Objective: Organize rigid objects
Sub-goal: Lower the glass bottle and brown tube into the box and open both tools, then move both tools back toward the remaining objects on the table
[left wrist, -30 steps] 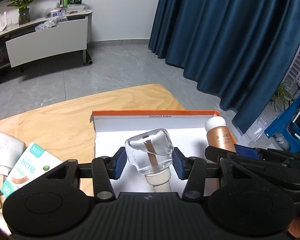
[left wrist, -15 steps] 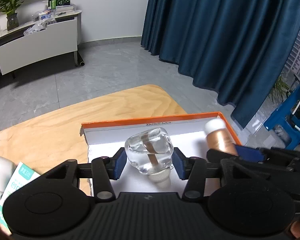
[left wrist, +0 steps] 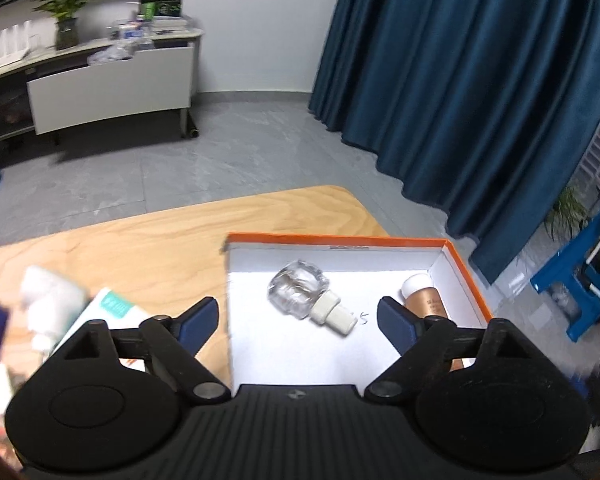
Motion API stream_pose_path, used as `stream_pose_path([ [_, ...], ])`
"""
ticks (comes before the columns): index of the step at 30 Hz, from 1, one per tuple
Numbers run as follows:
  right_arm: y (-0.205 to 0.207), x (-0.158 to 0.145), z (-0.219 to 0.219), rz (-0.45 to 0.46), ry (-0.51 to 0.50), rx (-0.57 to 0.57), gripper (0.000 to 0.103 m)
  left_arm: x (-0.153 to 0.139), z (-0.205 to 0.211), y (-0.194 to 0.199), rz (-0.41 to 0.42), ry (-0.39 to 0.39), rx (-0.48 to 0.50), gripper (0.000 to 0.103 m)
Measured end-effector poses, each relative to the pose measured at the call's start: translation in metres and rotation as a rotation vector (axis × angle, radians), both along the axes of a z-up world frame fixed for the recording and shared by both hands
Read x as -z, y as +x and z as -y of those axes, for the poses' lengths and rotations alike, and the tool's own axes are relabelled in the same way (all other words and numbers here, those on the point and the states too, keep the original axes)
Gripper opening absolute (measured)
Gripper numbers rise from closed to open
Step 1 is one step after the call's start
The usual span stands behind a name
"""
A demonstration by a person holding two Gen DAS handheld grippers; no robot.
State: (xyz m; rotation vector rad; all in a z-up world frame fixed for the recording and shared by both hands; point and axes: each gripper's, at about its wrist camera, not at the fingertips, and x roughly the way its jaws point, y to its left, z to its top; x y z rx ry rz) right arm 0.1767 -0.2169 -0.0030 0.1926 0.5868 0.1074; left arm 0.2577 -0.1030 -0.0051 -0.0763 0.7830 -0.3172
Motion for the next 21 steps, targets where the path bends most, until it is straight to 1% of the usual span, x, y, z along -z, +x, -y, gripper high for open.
stream_pose_path([
  [5,-0.032,0.02,-0.03,0.023,-0.048,-0.034,0.087,-0.006,-0.022,-0.027,0.016,0.008,-0.048,0.091],
  [8,-0.038,0.033,-0.045,0.043,-0.151,-0.05,0.087,-0.007,-0.039,-0.044,0.016,-0.003,-0.079,0.091],
  [10,-0.042,0.034,-0.046,0.112,-0.202,-0.045,0.087,-0.007,-0.051,-0.056,0.017,-0.013,-0.106,0.091],
  [12,-0.041,0.039,-0.043,0.141,-0.271,-0.032,0.087,-0.007,-0.064,-0.066,0.012,-0.023,-0.129,0.091],
  [13,-0.039,0.041,-0.04,0.133,-0.285,-0.03,0.087,-0.007,-0.069,-0.07,0.011,-0.025,-0.139,0.091],
  [16,-0.03,0.042,-0.026,0.107,-0.277,-0.02,0.087,-0.007,-0.086,-0.084,0.016,-0.018,-0.172,0.092],
  [19,-0.021,0.045,-0.016,0.113,-0.353,-0.011,0.087,-0.007,-0.104,-0.099,0.016,-0.024,-0.217,0.092],
  [20,-0.016,0.045,-0.011,0.093,-0.352,-0.003,0.087,-0.006,-0.111,-0.104,0.014,-0.028,-0.233,0.092],
  [21,-0.013,0.044,-0.006,0.07,-0.327,-0.004,0.087,-0.006,-0.116,-0.109,0.012,-0.03,-0.247,0.092],
])
